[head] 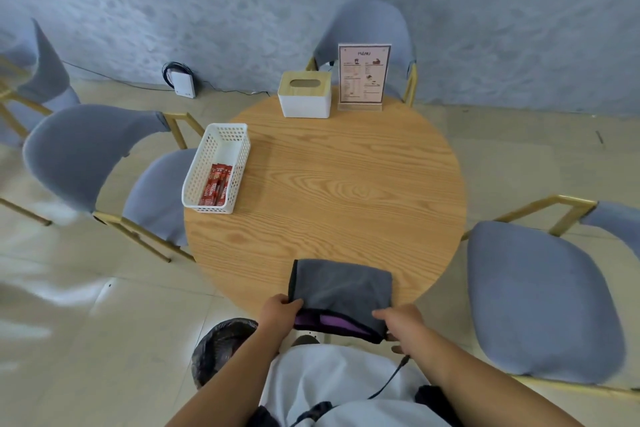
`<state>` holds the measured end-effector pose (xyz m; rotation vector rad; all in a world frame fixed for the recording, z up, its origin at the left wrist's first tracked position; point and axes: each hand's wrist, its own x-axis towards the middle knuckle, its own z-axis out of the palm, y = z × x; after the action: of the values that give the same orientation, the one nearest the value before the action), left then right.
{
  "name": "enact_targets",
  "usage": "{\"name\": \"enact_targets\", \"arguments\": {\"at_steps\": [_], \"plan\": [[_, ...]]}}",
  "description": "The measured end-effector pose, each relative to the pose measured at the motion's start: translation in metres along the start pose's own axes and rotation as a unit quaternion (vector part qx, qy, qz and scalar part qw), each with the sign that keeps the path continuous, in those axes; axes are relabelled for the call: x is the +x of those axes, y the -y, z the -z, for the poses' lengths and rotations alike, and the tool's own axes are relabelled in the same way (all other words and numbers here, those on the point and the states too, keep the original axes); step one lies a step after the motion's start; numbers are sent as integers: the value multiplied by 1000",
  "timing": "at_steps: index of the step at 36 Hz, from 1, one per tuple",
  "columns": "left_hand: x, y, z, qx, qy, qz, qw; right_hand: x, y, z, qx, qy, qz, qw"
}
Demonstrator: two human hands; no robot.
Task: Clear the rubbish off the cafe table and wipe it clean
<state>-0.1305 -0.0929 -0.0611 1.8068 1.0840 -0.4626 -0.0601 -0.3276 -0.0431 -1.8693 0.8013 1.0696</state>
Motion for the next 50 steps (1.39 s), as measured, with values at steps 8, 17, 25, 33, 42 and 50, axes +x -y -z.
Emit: {"name": "enact_targets", "arguments": {"at_steps": [8,17,25,33,42,50], "plan": [[-7,-6,-11,-88,-26,54,994,3,-13,0,67,45,-26,996],[-9,-5,-12,-126,-38,79,988,2,-13,4,126,27,-29,991],[-4,0,-16,-208,-24,75,975,1,-14,12,113,66,-4,991],[-7,-24,-8,-338,55,-7,940,-4,21,21,251,5,110,962],[-12,-47,-3,-172,105,-83,976,-7,14,32,271,-53,116,954],[5,-29,16,76,173,-23,982,-10,-1,29,133,-122,69,981]]}}
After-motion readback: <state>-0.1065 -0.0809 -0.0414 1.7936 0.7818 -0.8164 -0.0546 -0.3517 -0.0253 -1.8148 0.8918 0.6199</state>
